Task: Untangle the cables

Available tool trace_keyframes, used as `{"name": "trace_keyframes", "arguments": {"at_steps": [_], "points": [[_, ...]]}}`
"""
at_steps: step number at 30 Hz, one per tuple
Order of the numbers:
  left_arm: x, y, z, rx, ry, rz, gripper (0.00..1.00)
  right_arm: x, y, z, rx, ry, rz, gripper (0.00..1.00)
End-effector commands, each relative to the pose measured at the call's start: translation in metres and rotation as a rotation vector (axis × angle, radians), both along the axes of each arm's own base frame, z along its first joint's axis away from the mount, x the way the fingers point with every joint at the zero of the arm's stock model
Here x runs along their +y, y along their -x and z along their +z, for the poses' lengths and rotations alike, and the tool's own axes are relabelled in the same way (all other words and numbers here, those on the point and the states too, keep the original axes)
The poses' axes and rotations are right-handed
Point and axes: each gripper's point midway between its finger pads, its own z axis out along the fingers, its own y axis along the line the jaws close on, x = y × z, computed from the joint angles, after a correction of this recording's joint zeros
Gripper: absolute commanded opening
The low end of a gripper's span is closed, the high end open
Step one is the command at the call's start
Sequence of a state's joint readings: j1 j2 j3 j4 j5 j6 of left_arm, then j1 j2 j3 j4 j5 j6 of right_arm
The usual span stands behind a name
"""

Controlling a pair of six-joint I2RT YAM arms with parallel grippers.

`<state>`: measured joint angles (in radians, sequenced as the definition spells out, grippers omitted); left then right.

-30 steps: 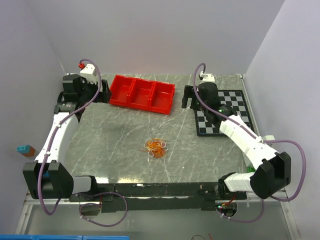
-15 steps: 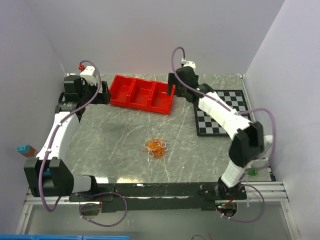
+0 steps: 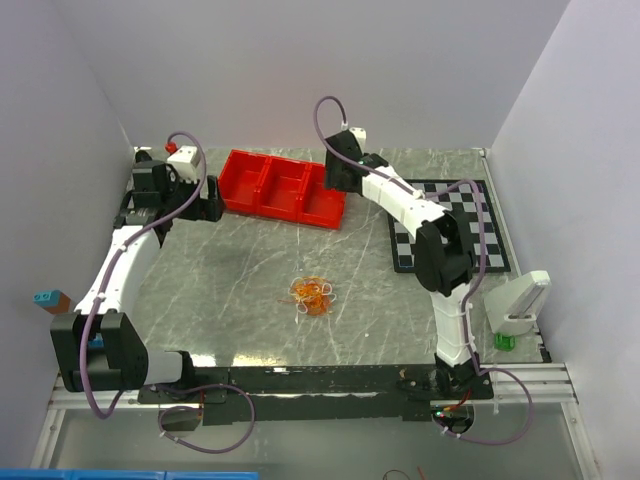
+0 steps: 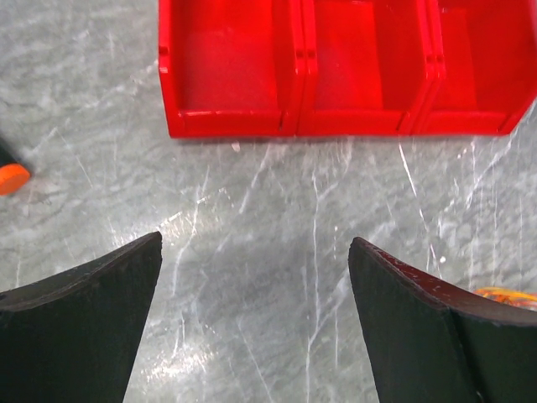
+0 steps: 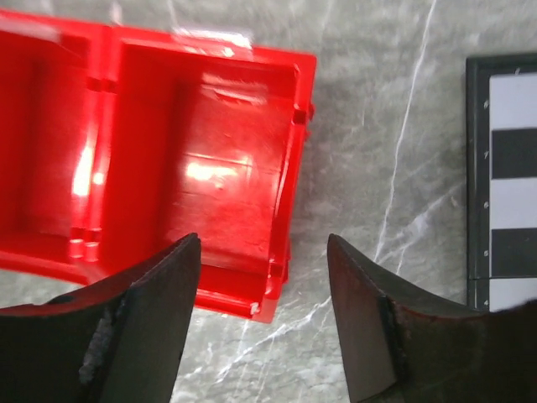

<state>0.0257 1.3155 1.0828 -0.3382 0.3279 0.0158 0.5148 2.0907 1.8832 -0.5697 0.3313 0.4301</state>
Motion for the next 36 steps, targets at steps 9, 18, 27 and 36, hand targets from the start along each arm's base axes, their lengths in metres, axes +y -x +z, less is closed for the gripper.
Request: {"name": "trace_keyframes", "arguments": {"at_steps": [9,18,27,36], "points": [[-0.01,0.012,-0.004,-0.009,-0.028,-0.114,0.97,-0.005,0.007,-0.06,0.138,0.016,-0.055,0.5],[-0.014,0.017,-0.011,0.008,-0.042,-0.157,0.97,-0.021,0.038,-0.096,0.219,0.051,-0.069,0.18],[-0.035,0.024,-0.012,0.012,-0.059,-0.22,0.97,-0.054,0.099,-0.116,0.27,0.102,-0.099,0.0],[-0.066,0.046,-0.02,0.035,-0.125,-0.33,0.97,-0.082,0.164,-0.128,0.264,0.158,-0.074,0.0]]}}
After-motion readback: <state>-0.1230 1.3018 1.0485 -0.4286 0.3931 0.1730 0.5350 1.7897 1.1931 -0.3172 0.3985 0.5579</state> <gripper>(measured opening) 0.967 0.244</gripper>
